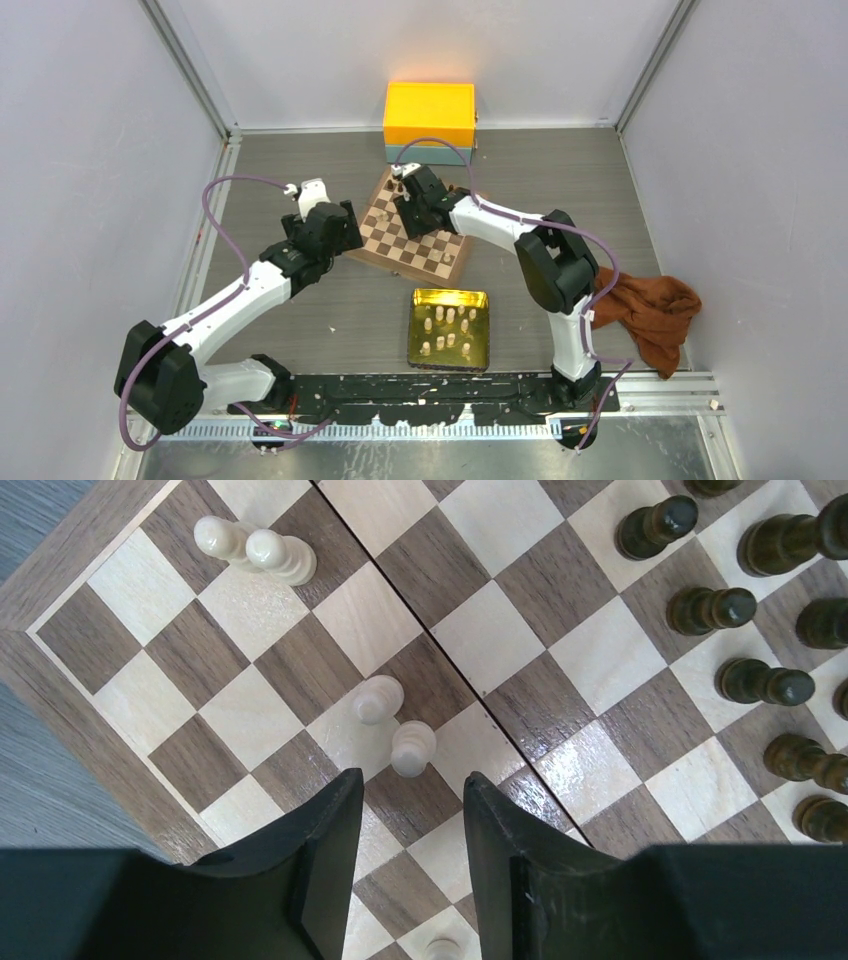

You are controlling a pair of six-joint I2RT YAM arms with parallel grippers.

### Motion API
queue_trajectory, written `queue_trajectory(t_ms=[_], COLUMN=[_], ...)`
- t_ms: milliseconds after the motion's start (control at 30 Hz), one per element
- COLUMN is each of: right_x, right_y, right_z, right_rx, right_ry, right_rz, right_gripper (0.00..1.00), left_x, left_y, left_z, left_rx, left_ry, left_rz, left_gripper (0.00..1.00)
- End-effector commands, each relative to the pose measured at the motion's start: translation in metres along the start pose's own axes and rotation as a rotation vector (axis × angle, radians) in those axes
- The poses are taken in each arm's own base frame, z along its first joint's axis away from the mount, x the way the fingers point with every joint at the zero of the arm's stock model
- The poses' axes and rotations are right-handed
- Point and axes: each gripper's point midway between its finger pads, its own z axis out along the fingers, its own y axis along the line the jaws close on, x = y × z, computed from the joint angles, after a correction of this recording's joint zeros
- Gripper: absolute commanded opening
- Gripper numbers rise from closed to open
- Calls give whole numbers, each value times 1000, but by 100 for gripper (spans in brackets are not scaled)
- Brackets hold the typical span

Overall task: Set up the chess pieces on the board
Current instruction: Move the chess piece to the chessboard.

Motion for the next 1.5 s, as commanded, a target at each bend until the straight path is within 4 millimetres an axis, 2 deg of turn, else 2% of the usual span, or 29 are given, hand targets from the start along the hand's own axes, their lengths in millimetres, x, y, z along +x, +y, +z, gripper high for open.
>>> queue_trajectory(t_ms=[0,167,433,633,833,867,1067,1467], right_x=[-34,-37,-36,-33,-32,-32,-34,-30], right_y=[7,6,4,2,1,1,1,-4], right_z=[-4,-3,1,4,4,4,-5,-29], right_rx=[-42,-47,-50,-51,-56,-56,-59,-39], right_ry=[-87,-89,-77,-68,-65,-65,-78,-106], right_rz=[-6,-2,2,5,8,9,13,31], right_gripper=[46,38,32,31,18,15,8,5], left_x=[-17,-18,-16,-15,-15,-15,-15,-14], left_y=[-5,-5,-4,-4,-4,-4,-4,-1], left_z=[1,2,4,5,5,5,5,-2], left_rx=[16,17,13,12,12,13,13,23], left_ry=[-52,-52,-47,-45,-44,-43,-41,-41], left_rz=[-35,-38,-38,-37,-39,-39,-42,-61], left_gripper=[98,98,98,98,98,98,97,98])
